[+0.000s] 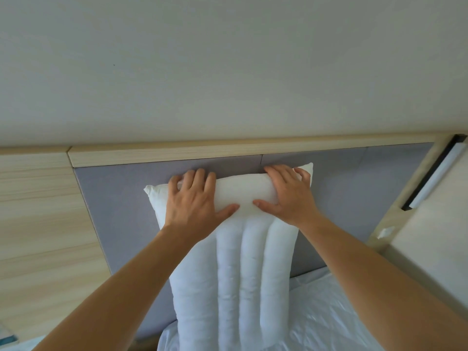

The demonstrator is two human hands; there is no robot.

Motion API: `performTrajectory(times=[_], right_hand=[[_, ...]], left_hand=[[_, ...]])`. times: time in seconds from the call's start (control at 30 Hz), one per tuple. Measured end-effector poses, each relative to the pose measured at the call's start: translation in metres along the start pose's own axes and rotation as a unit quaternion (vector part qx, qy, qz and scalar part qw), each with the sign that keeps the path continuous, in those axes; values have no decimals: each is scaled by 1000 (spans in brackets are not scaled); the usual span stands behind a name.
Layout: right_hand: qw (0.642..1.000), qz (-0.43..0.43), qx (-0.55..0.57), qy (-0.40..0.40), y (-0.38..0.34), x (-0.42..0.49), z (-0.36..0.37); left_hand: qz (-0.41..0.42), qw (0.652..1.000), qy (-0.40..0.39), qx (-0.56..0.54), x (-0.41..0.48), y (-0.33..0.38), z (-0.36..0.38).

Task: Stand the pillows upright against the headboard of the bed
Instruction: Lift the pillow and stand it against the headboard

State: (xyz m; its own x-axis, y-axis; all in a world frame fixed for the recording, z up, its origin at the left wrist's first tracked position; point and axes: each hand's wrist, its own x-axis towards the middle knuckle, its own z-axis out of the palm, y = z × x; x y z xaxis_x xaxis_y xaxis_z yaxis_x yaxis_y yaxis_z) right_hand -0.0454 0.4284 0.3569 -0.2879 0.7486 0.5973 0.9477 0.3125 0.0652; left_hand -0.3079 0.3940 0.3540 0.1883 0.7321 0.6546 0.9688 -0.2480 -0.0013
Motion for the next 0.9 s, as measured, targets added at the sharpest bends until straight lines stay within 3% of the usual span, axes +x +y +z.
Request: performTrajectory(times=[0.33, 0.6, 0.9], right_hand=[[992, 83, -46, -78, 9, -117, -92], [967, 180, -114, -141, 13, -338, -228], [929, 275, -139, -207, -53, -630, -410]], left_hand=[[39, 995, -53, -77, -48, 78, -49], [118, 974, -129, -142, -194, 214, -127], [171, 948, -195, -184, -420, 350, -283]])
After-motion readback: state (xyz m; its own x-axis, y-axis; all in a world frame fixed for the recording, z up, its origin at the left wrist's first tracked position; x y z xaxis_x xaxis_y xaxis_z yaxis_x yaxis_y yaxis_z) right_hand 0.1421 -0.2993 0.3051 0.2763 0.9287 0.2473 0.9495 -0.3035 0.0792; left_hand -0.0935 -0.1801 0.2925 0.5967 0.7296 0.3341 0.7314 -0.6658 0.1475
